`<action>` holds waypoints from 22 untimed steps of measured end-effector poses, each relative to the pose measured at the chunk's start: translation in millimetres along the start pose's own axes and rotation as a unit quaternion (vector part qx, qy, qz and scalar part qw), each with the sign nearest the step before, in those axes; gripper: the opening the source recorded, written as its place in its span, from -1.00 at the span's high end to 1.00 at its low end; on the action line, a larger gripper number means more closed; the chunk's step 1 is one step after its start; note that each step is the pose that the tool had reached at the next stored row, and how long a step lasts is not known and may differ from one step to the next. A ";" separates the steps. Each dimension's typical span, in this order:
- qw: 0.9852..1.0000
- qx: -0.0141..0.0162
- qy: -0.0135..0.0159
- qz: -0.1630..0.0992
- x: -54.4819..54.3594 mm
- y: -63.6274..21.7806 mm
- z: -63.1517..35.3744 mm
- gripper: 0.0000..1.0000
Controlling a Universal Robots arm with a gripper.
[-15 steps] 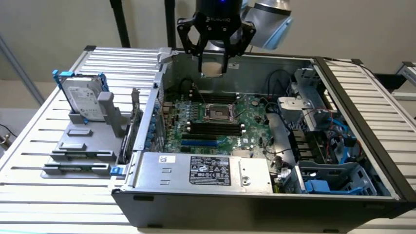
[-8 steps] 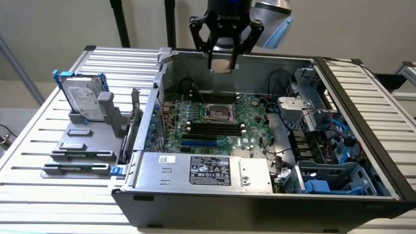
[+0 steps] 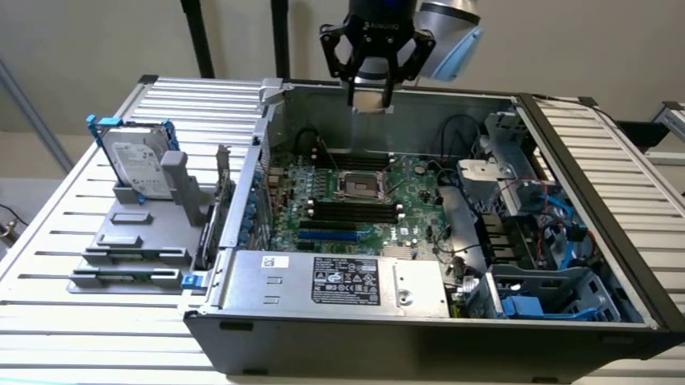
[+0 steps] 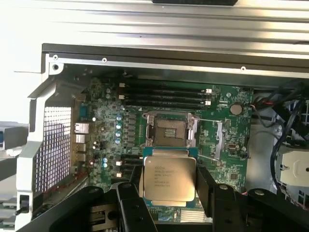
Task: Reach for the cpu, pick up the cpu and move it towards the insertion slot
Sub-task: 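Pick up the cpu and move it towards the insertion slot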
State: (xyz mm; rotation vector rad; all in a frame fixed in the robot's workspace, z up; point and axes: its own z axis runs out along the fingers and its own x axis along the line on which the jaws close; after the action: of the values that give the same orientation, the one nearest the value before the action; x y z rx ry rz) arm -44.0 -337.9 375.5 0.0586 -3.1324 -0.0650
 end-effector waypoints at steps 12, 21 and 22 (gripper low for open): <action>1.000 0.001 0.000 0.015 -3.7 16.0 7.4 -0.08; 1.000 0.006 0.002 0.018 -7.5 21.0 7.7 -0.08; 1.000 0.006 0.002 0.018 -7.5 21.0 7.8 -0.08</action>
State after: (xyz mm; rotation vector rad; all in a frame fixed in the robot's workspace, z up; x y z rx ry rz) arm -37.3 -316.4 368.5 0.0036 -3.1287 -0.0474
